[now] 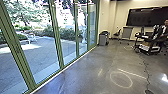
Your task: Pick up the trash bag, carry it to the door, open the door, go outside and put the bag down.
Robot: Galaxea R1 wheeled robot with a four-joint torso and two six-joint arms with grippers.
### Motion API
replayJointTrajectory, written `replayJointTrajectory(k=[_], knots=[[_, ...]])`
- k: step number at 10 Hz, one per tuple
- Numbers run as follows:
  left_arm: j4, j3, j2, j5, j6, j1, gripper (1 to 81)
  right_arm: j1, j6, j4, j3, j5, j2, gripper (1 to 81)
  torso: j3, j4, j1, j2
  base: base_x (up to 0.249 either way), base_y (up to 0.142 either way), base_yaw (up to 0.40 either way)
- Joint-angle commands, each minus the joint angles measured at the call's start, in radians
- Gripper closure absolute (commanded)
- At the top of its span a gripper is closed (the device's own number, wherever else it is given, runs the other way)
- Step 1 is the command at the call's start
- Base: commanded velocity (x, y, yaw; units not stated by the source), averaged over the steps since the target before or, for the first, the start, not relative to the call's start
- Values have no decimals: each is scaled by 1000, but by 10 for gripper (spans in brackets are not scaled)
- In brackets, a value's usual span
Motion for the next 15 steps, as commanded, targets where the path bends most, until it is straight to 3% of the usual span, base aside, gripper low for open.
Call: replayJointTrajectory(k=[1,5,6,7,10,15], knots=[[9,-1,-2,60,2,-54,811,48,-4,-7,6,-51,10,10,0,0,0,0,114,0,0],[11,0,-1,60,2,-56,811,47,-4,-7,6,-49,10,10,0,0,1,1,116,0,0],[11,0,-1,60,2,-56,811,47,-4,-7,6,-49,10,10,62,0,1,1,116,0,0],[11,-1,-1,60,2,-56,811,47,-4,-7,5,-49,10,10,5,0,1,1,116,0,0],[12,0,1,60,2,-56,811,48,-4,-7,5,-49,10,10,40,0,1,0,116,0,0],[12,0,4,60,2,-54,811,48,-4,-7,5,-49,10,10,39,0,1,0,116,0,0]])
